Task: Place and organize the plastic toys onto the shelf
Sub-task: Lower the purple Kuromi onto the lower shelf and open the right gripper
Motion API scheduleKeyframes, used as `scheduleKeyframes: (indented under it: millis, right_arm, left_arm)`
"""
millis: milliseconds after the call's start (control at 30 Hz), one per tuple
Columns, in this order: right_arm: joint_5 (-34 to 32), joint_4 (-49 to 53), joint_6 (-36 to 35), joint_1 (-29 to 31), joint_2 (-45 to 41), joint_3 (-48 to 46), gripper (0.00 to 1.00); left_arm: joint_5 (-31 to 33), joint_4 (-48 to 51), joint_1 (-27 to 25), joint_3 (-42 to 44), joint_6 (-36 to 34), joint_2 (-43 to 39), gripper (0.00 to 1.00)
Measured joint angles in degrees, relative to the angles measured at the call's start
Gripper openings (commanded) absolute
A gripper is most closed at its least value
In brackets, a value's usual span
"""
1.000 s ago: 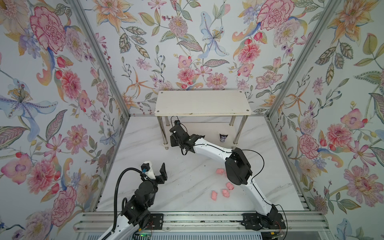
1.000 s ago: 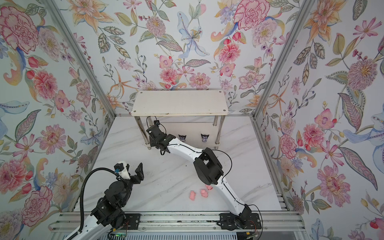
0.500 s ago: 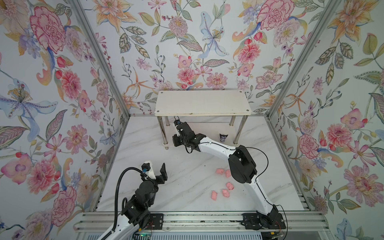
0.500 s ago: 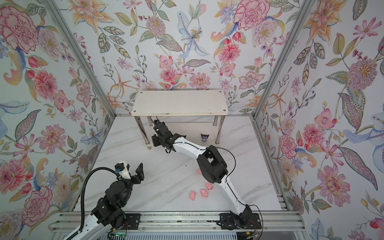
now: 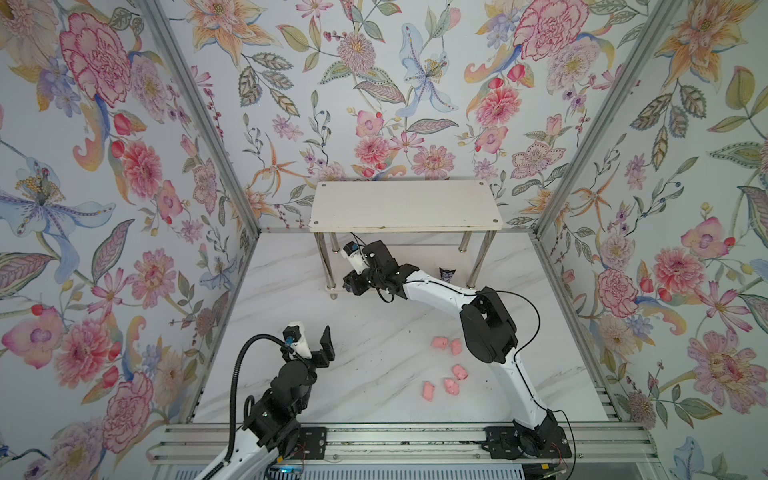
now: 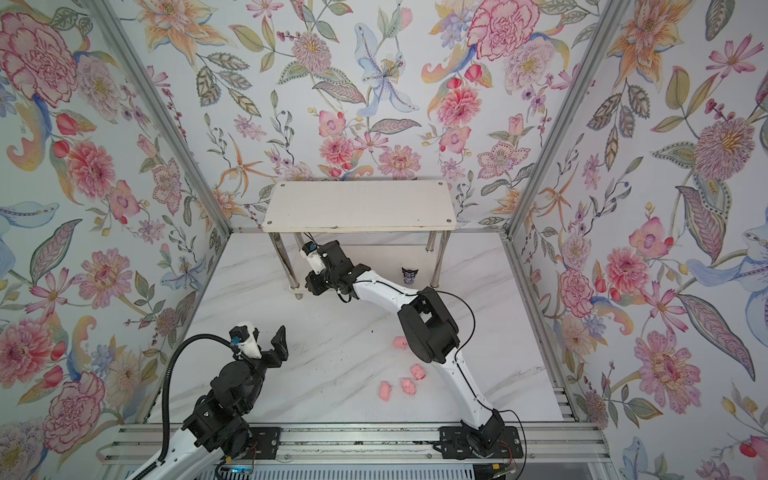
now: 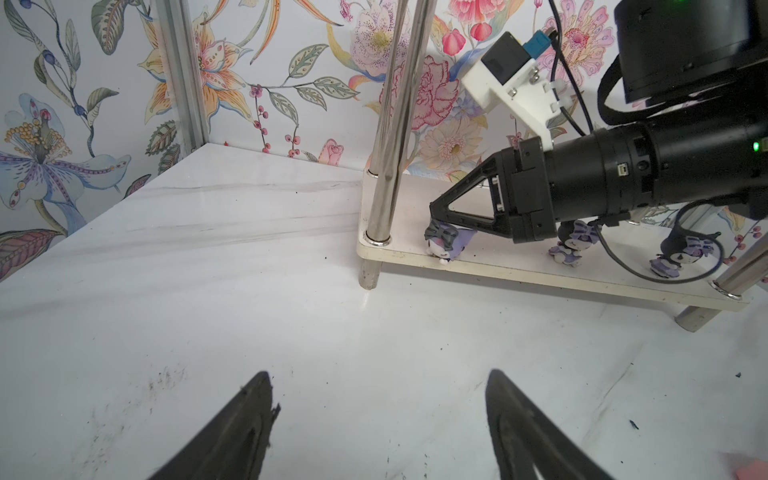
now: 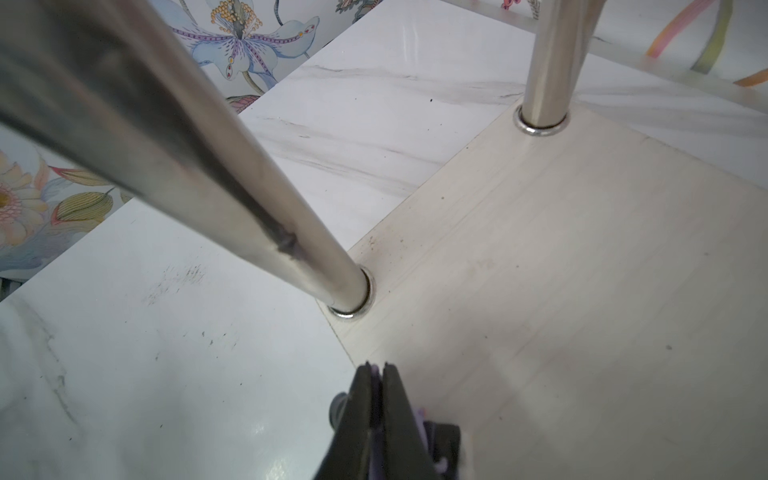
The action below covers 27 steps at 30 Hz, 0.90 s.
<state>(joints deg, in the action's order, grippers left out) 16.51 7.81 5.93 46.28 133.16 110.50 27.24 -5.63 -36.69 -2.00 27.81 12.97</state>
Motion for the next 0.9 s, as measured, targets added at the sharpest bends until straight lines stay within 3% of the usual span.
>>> scheduleKeyframes:
  millis: [233,400,633,900]
  right_arm:
    - [7.58,0.92,-2.34,-2.45,0.07,0.7,0.01]
    - [11.87,5.18,-5.38,-3.76,2.58,6.23,0.0]
    - [13.57,12.15,-12.48,-3.89,5.77,13.22,0.0]
    - [14.53,15.3,-21.97,-3.8,6.12,14.36,0.0]
  left_arm:
    - [0.0,0.0,0.04,0.0,0.0,0.26,0.81]
    - [0.0,0.0,0.04,0.0,0.0,0.26,0.82]
    - [0.0,0.0,0.04,0.0,0.0,0.26,0.82]
    - [0.02,0.0,0.42,0.0,0.0,0.59,0.82]
